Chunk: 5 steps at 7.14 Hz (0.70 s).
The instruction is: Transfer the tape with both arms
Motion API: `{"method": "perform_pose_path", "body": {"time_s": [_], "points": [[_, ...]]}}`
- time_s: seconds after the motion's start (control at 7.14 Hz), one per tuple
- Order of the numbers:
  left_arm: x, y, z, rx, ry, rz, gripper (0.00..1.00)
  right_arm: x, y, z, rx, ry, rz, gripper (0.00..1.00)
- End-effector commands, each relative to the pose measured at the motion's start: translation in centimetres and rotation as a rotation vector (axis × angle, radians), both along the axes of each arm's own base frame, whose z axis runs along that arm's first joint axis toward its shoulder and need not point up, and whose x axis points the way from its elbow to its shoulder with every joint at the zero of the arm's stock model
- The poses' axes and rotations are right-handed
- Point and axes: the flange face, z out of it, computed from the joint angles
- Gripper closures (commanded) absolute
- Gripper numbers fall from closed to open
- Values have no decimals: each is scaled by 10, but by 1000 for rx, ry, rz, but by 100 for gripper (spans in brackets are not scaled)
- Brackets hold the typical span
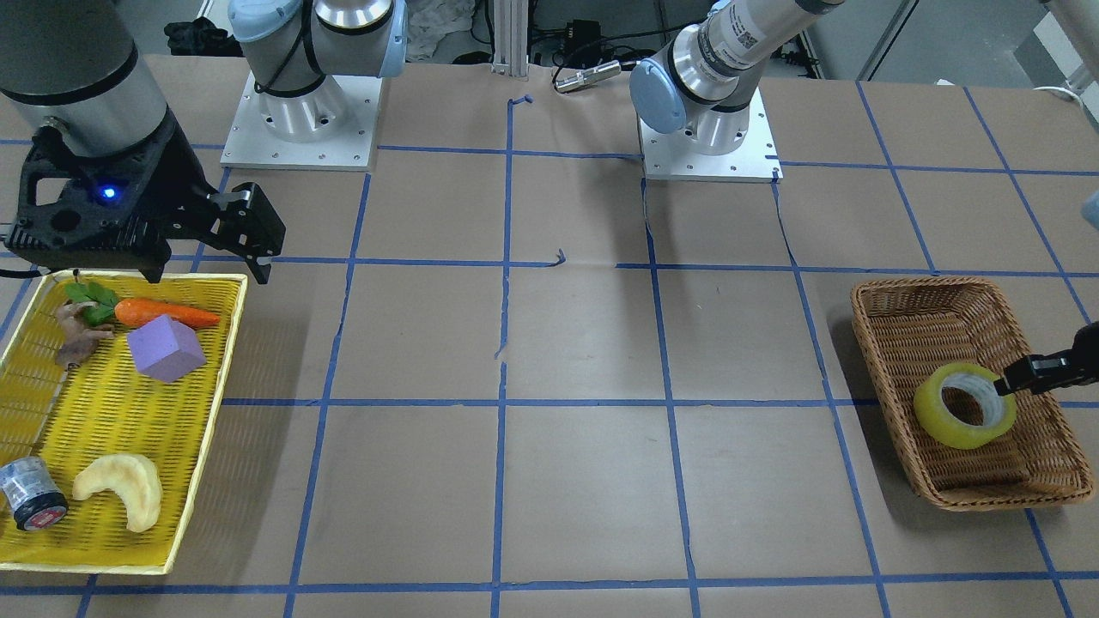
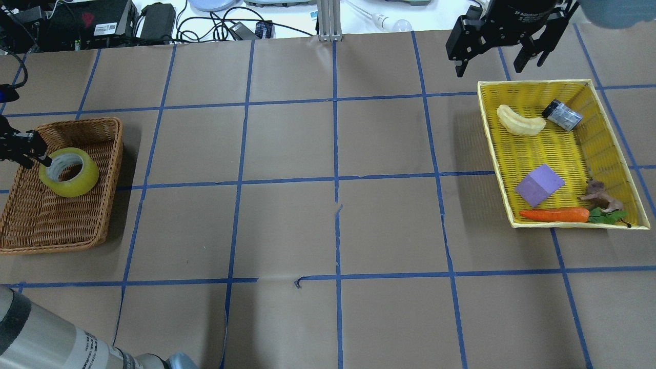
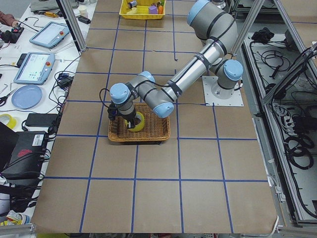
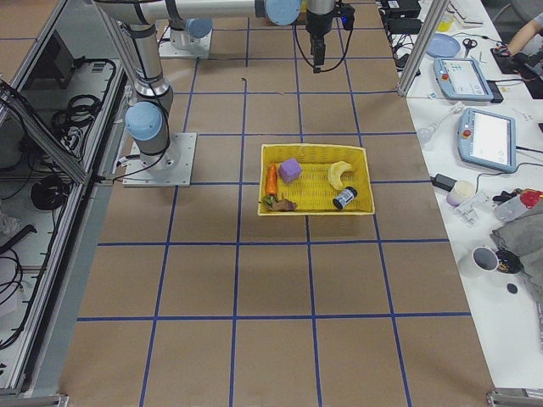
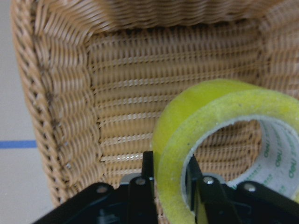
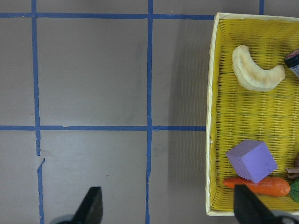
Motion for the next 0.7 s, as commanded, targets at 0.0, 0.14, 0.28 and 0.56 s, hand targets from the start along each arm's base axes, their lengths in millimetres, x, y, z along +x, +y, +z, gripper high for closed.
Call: {"method": "perform_pose_path", "body": {"time_s": [0.0, 0.14, 0.28, 0.56], "points": [[-29, 3, 59, -12, -24, 16, 0, 1, 0, 0, 1, 0, 1, 0], [-65, 8, 105, 15, -23, 118, 0, 1, 0, 0, 1, 0, 1, 0], [-100, 18, 164, 10, -36, 206, 0, 1, 0, 0, -1, -2, 1, 0], [-204, 13, 218, -28, -46, 135, 0, 1, 0, 0, 1, -2, 1, 0]]}}
